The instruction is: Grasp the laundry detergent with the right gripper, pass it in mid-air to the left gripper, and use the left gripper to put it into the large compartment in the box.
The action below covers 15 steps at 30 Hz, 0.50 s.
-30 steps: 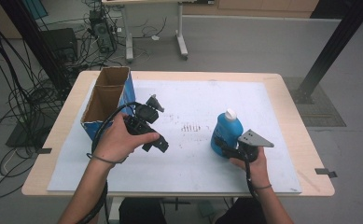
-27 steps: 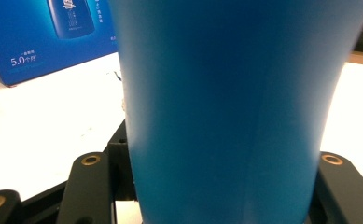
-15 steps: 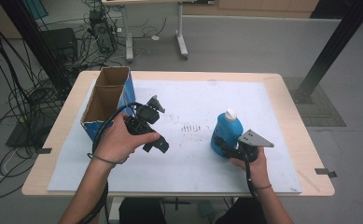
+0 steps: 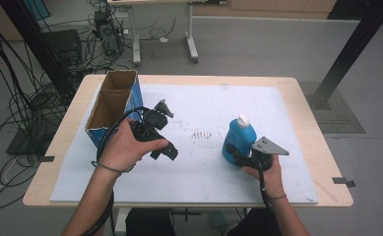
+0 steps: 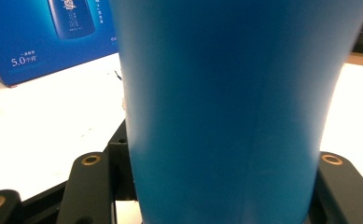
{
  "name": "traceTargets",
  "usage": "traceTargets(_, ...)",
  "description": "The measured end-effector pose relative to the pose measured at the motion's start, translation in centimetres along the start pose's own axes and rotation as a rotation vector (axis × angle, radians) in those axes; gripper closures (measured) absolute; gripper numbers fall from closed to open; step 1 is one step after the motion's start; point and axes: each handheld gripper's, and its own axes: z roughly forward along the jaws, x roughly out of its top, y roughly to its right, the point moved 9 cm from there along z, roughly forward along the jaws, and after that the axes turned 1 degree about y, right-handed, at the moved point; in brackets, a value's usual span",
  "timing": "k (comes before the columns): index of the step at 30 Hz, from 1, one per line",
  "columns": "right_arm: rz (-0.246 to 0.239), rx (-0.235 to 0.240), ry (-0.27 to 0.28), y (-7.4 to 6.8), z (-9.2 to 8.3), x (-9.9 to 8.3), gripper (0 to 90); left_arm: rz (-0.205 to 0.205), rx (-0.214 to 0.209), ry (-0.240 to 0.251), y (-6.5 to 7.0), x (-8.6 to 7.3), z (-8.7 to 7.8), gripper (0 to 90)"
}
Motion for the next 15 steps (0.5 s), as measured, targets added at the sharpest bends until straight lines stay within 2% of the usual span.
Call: traceTargets(15, -0.010, -0.003, 0.004, -0.02, -0.04, 0.04, 42.8, 0.006, 0.007, 0.004, -0.12, 0.25, 0.02, 5.3)
